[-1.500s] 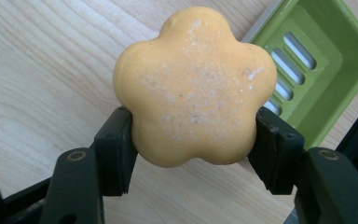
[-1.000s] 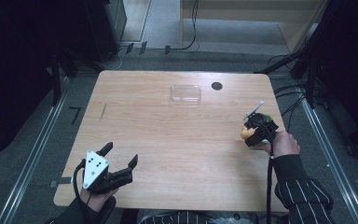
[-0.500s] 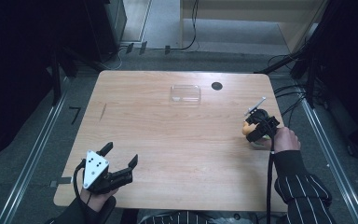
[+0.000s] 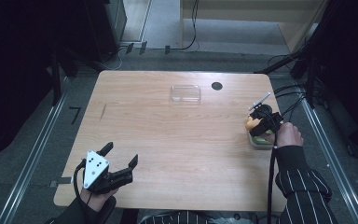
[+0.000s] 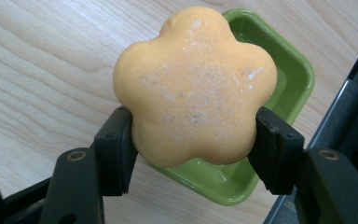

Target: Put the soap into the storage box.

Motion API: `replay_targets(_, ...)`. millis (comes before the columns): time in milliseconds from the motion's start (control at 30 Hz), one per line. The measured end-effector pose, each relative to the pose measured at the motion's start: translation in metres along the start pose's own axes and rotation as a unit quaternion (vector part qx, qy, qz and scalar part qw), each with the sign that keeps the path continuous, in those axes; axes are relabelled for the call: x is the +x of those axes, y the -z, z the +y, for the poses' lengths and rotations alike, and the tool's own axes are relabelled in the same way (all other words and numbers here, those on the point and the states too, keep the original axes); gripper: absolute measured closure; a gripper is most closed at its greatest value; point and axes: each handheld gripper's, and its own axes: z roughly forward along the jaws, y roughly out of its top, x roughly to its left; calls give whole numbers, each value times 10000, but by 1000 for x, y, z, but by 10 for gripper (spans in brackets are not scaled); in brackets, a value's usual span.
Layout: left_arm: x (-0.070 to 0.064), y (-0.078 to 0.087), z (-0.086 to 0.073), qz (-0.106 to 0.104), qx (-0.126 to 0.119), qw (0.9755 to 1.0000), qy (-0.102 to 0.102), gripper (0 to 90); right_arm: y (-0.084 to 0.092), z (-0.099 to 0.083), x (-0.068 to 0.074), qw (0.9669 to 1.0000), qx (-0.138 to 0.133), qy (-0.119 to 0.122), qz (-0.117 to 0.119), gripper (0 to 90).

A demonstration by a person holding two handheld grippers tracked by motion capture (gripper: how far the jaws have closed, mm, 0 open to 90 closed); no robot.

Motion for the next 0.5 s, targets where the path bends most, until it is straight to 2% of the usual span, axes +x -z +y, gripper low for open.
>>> replay_targets(500, 0, 0, 0, -10, 3, 10000, -1, 137, -8, -2, -24, 9997, 52, -253, 5, 400)
